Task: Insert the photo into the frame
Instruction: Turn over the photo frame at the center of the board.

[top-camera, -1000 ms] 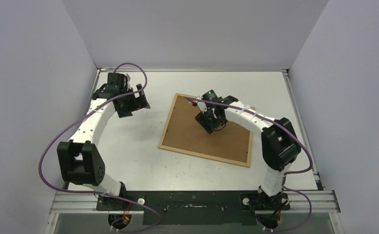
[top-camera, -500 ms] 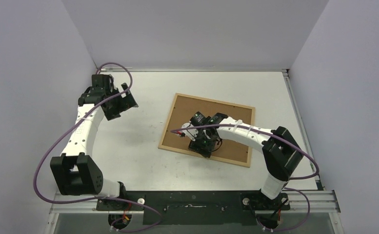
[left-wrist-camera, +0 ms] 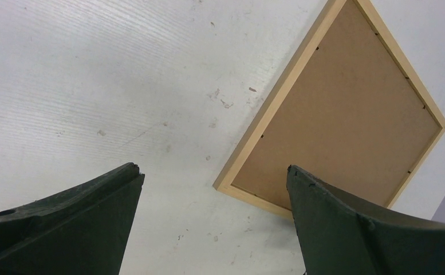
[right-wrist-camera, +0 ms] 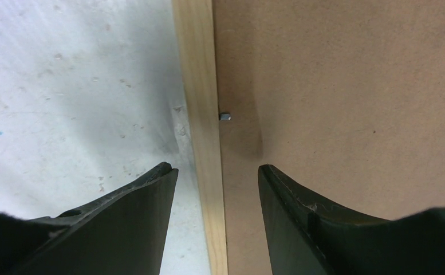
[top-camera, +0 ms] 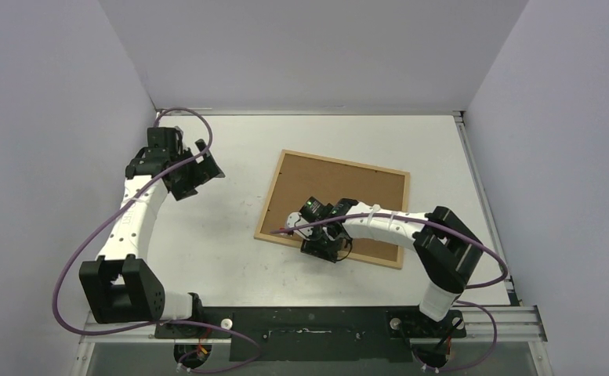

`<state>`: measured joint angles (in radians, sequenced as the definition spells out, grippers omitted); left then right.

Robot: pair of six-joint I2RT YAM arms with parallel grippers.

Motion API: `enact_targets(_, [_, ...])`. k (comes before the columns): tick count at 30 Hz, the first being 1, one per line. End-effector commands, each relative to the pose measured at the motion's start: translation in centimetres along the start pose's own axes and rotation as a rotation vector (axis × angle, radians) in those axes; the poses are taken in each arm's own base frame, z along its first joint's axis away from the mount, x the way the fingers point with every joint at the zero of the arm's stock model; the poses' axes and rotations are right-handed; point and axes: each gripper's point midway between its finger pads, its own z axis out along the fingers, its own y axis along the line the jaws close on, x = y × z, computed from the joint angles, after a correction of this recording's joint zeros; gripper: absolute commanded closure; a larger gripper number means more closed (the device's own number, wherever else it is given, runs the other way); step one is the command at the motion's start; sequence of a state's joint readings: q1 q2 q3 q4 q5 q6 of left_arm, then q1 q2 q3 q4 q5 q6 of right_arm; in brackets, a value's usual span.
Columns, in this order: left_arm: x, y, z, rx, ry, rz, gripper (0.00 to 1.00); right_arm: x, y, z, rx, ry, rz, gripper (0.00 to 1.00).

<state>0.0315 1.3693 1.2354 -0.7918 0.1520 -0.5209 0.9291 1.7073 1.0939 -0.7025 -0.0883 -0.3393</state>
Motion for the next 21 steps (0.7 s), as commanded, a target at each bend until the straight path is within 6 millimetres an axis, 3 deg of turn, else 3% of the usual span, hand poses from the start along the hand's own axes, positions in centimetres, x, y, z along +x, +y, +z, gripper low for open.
enact_targets(1, [-0.8, -1.1, -1.2, 0.055, -0.054, -0.005, 0.03, -1.3, -1.8, 0.5, 0.083, -0.051, 0.004, 0.45])
enact_targets(6, [-0.5, -0.8, -1.3, 0.042, -0.048, -0.006, 0.03, -1.1, -0.9, 1.2, 0.046, -0.04, -0.001, 0.51])
enact_targets(14, [-0.1, -0.5, -1.0, 0.037, -0.038, -0.004, 0.03, -0.5, 0.7, 1.6, 0.0, -0.018, -0.022, 0.68])
enact_targets(21, [0.2, -0.3, -0.8, 0.035, -0.025, -0.002, 0.03, -0.2, 1.5, 2.2, -0.001, 0.017, -0.042, 0.66])
